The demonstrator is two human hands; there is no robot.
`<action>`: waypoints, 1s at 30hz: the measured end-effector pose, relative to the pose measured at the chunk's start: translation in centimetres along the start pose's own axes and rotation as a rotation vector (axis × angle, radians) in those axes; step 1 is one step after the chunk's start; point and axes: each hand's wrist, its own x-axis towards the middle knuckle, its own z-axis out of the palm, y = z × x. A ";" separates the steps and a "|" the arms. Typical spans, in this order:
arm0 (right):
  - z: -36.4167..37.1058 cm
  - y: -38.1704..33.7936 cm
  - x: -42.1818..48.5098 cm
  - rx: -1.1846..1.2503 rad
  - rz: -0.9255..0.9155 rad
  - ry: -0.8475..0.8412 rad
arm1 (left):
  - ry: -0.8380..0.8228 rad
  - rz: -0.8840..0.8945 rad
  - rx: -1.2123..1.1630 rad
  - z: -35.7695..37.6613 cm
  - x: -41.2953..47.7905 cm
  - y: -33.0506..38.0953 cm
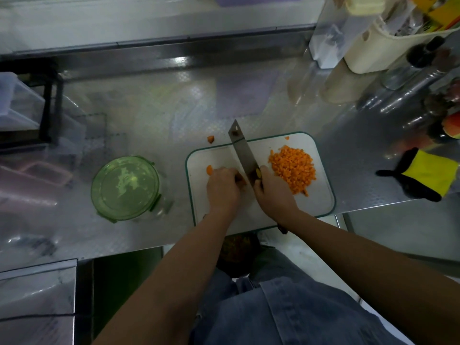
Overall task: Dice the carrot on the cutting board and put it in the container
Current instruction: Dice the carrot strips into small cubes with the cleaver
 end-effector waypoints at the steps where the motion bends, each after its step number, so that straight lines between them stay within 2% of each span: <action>1: -0.1 -0.1 -0.1 -0.003 -0.018 -0.007 | 0.007 -0.011 0.014 -0.1 0.0 0.1; 8: 0.2 -0.4 -0.1 -0.059 -0.071 -0.055 | 0.020 -0.054 0.068 -0.2 0.1 0.2; 22: 1.1 0.1 0.4 -0.031 -0.057 -0.060 | -0.010 -0.037 0.084 0.4 0.5 -0.5; 30: -1.1 2.3 0.7 -0.023 0.098 0.010 | -0.042 -0.079 0.062 0.2 0.4 -0.5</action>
